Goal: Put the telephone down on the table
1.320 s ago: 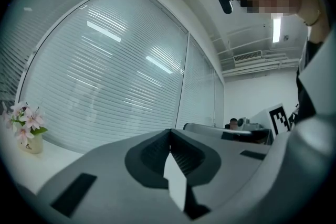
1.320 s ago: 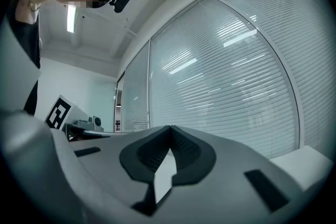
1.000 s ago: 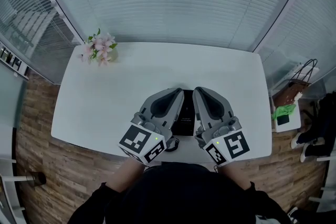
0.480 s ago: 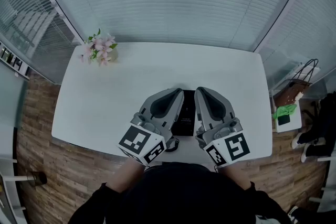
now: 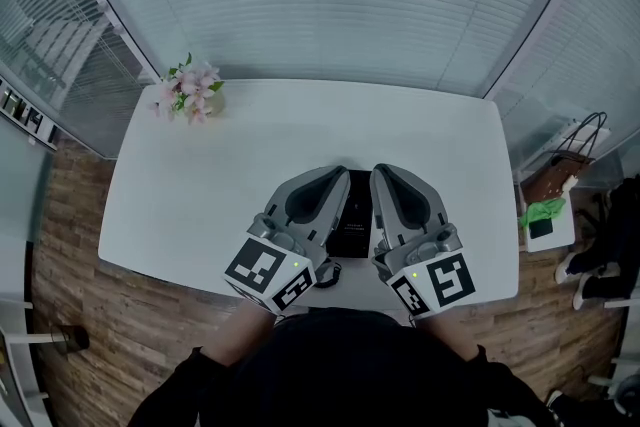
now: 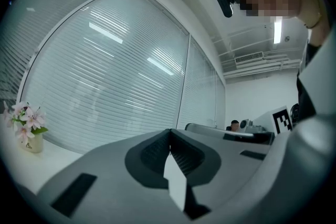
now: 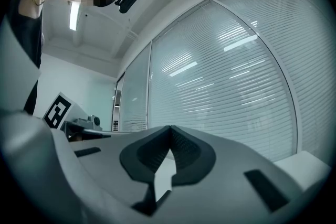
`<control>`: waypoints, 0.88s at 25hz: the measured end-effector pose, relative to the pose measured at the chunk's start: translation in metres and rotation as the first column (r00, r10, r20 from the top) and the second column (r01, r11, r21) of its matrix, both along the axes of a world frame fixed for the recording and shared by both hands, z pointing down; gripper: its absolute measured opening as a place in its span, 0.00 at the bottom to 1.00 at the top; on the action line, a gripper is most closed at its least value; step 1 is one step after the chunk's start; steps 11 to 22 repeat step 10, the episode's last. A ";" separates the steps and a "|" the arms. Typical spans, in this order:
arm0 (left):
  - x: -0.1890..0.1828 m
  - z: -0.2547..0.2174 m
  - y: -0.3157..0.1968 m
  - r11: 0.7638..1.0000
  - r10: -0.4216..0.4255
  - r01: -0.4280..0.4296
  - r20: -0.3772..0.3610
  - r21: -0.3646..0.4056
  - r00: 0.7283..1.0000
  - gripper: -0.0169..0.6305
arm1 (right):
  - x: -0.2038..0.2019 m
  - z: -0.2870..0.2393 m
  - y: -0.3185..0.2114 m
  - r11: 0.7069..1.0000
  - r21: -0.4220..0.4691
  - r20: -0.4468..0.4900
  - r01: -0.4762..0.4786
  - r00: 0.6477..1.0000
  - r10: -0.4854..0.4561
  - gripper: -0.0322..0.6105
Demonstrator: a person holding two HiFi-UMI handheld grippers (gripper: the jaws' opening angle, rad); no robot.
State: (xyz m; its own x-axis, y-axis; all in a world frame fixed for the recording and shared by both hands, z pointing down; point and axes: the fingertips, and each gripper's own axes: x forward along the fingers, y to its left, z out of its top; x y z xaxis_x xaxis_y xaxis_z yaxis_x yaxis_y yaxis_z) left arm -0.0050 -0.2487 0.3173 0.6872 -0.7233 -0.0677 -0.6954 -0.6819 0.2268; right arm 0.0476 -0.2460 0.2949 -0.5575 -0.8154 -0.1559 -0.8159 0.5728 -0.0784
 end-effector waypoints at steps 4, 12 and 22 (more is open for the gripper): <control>-0.001 -0.002 0.001 1.000 -0.005 0.005 0.003 0.002 1.000 0.05 | 0.000 -0.002 0.001 1.000 0.004 0.000 0.001 1.000 -0.001 0.05; -0.002 -0.002 0.001 1.000 -0.006 0.006 0.003 0.001 1.000 0.05 | -0.003 -0.007 0.002 1.000 0.021 0.016 0.002 1.000 -0.002 0.05; -0.002 -0.002 0.001 1.000 -0.006 0.006 0.003 0.001 1.000 0.05 | -0.003 -0.007 0.002 1.000 0.021 0.016 0.002 1.000 -0.002 0.05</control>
